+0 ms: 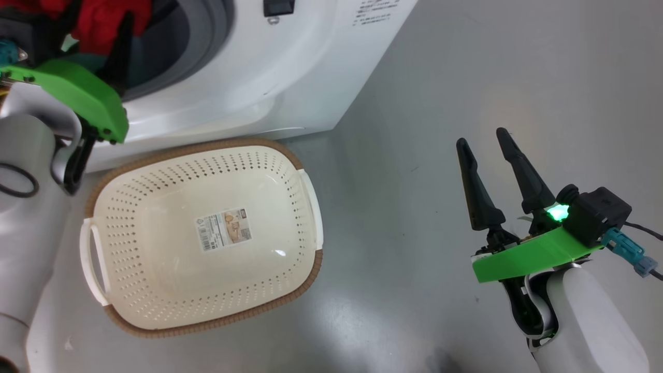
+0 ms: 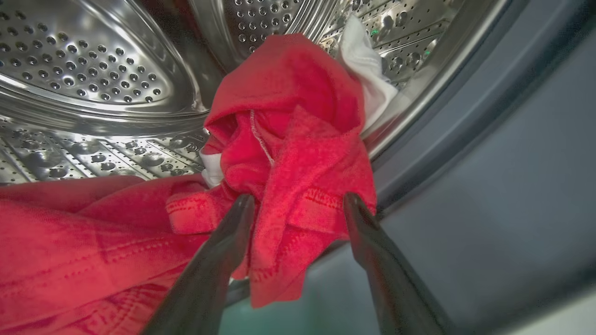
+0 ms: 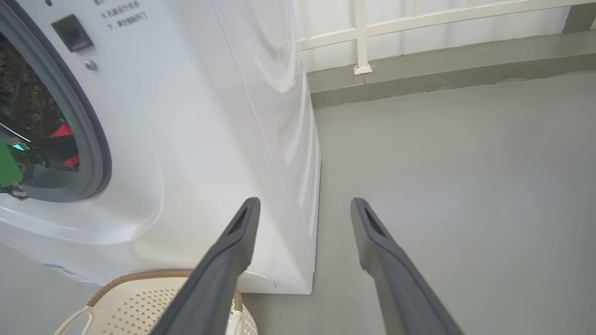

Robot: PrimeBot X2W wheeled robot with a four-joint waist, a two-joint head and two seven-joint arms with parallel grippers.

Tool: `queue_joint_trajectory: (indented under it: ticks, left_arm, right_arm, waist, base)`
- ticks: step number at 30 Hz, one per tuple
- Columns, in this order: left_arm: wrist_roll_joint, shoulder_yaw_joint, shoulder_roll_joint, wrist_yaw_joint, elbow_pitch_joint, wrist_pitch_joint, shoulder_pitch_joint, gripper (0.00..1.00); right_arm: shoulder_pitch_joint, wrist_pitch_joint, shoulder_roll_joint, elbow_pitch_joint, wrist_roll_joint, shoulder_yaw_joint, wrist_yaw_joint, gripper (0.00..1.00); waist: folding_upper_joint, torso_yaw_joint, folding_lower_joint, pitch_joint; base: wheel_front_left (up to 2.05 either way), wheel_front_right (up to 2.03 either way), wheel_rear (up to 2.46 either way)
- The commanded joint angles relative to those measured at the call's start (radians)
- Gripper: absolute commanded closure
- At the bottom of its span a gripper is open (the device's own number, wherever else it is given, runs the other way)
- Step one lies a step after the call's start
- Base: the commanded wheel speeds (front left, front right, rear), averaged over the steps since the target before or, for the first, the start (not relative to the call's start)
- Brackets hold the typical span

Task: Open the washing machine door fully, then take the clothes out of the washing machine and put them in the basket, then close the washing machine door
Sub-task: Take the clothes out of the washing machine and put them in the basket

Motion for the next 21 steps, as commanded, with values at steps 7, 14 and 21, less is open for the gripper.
queue_joint_trajectory:
  ticks: [7, 14, 21]
  left_arm:
    - [-0.038, -0.02, 0.058, -0.005, 0.062, -0.02, -0.072, 0.0]
    - [-0.061, -0.059, 0.058, -0.005, 0.099, -0.032, -0.096, 1.0]
    - [-0.093, -0.068, 0.047, -0.005, 0.101, -0.041, -0.087, 1.0]
  right_arm:
    - [-0.007, -0.006, 0.003, -0.029, 0.018, 0.025, 0.005, 0.0]
    - [-0.006, -0.006, 0.003, -0.031, 0.019, 0.023, 0.005, 0.0]
    - [-0.003, -0.006, 0.003, -0.031, 0.011, 0.017, 0.005, 0.0]
  waist:
    - [-0.0001, -0.026, 0.0, 0.026]
    - [-0.0001, -0.035, 0.0, 0.027]
    - [-0.0001, -0.021, 0.0, 0.014]
  base:
    - [0.0, 0.0, 0.0]
    - [0.0, 0.0, 0.0]
    - [0.0, 0.0, 0.0]
